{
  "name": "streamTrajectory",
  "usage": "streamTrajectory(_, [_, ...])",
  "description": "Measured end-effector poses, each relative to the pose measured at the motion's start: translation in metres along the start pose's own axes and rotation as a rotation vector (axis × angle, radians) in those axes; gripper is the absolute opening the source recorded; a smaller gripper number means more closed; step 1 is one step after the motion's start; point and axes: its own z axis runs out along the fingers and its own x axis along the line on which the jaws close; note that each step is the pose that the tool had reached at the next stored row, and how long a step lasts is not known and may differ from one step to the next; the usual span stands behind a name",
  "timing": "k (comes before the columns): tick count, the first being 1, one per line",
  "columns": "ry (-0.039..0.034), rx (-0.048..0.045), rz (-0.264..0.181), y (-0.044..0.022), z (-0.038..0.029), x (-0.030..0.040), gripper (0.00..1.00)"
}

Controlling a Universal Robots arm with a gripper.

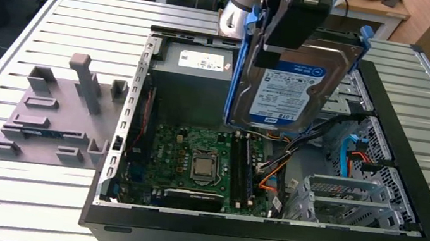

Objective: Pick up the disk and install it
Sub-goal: 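Insert the disk into the insertion slot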

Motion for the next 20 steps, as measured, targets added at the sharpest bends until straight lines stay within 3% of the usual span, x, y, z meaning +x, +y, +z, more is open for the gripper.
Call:
streamTrajectory(7, [0.0000,0.0000,0.001,-0.0018,0.0007,0.0066,0.36])
streamTrajectory(14, [0.0001,0.0000,0.002,-0.0153,0.0020,0.0071,0.36])
streamTrajectory(20, [-0.0001,0.0001,0.004,-0.0171,0.0032,0.0149,0.36])
